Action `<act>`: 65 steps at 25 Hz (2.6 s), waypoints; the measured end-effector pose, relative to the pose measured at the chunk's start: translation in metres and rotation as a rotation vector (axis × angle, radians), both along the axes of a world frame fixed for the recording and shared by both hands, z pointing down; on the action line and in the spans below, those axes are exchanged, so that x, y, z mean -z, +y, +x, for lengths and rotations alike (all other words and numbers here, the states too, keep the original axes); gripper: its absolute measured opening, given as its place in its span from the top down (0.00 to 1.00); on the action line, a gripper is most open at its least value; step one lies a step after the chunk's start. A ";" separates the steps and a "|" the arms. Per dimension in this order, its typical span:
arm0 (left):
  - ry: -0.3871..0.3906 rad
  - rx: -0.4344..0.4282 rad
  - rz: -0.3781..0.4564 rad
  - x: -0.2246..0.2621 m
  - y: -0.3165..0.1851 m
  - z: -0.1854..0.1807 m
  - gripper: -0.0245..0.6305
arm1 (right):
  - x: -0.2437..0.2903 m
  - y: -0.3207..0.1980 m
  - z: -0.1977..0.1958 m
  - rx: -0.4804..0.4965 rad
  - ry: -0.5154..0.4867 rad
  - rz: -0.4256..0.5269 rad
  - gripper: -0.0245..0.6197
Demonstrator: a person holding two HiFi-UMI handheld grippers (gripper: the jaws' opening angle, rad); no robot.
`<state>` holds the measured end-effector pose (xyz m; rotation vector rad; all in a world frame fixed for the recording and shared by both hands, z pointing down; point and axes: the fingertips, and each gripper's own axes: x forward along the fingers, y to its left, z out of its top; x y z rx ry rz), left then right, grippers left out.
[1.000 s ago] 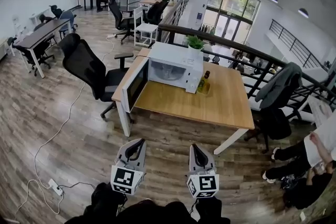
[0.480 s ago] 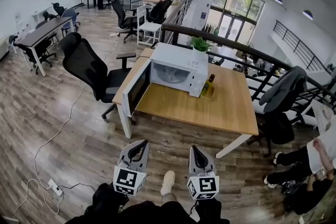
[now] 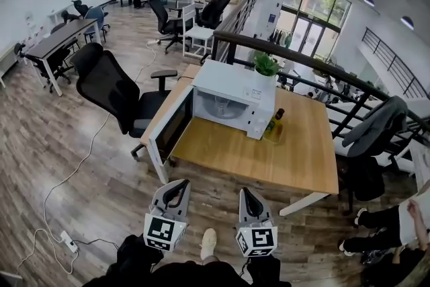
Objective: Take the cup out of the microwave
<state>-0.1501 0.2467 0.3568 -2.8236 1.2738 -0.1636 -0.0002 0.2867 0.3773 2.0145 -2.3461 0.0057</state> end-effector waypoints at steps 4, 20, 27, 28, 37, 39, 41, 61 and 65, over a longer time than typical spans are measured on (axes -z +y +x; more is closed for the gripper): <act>-0.008 0.020 -0.013 -0.001 -0.047 0.024 0.93 | -0.004 -0.051 0.022 0.027 -0.011 -0.011 0.94; -0.040 0.099 -0.061 -0.027 -0.181 0.099 0.93 | -0.032 -0.192 0.103 0.093 -0.062 -0.059 0.94; -0.053 0.114 -0.058 -0.029 -0.221 0.113 0.93 | -0.041 -0.237 0.108 0.133 -0.069 -0.073 0.94; -0.053 0.115 -0.058 -0.030 -0.229 0.114 0.93 | -0.042 -0.245 0.108 0.138 -0.067 -0.074 0.94; -0.053 0.098 -0.076 -0.051 -0.312 0.120 0.93 | -0.066 -0.326 0.105 0.141 -0.063 -0.109 0.94; -0.049 0.091 -0.087 -0.062 -0.336 0.122 0.93 | -0.076 -0.348 0.107 0.131 -0.069 -0.119 0.94; -0.040 0.087 -0.097 -0.073 -0.360 0.123 0.93 | -0.086 -0.370 0.108 0.125 -0.075 -0.132 0.94; -0.065 0.032 -0.220 -0.175 -0.505 0.139 0.93 | -0.187 -0.520 0.103 0.134 -0.120 -0.249 0.94; -0.064 0.028 -0.234 -0.183 -0.515 0.138 0.93 | -0.199 -0.536 0.100 0.153 -0.138 -0.264 0.94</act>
